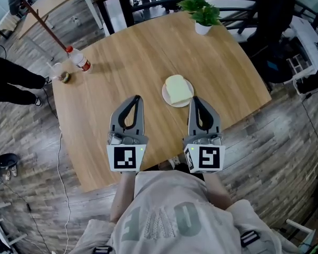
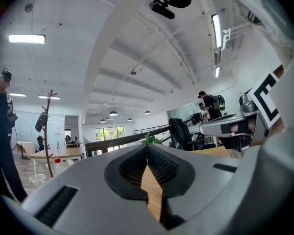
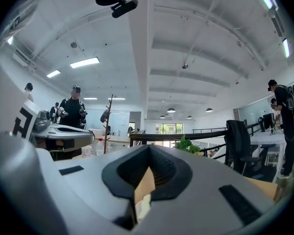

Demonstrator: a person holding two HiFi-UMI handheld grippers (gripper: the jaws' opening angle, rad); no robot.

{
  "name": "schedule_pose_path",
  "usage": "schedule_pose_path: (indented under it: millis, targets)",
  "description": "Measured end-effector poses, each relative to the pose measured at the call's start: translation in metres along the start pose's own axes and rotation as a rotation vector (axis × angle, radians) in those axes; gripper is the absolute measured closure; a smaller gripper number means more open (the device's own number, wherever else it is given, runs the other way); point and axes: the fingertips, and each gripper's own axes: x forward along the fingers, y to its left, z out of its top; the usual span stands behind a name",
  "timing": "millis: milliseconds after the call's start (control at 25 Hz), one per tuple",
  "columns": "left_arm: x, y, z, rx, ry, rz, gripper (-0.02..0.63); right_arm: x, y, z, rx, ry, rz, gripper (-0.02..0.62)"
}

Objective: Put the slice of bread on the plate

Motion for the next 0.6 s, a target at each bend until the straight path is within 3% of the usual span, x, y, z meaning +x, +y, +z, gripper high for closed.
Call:
schedule_pose_path:
  millis: [160,600]
  targets:
    - [-0.001,-0.001,0.000,-0.014,0.011,0.007,0.597,0.000,0.005,-0.002,-0.039,0.010,0.016,0.580]
    - [-0.001,-0.006,-0.004,-0.008,0.029,0.008,0.597,-0.001,0.003,-0.014,-0.025,0.044,0.028,0.580]
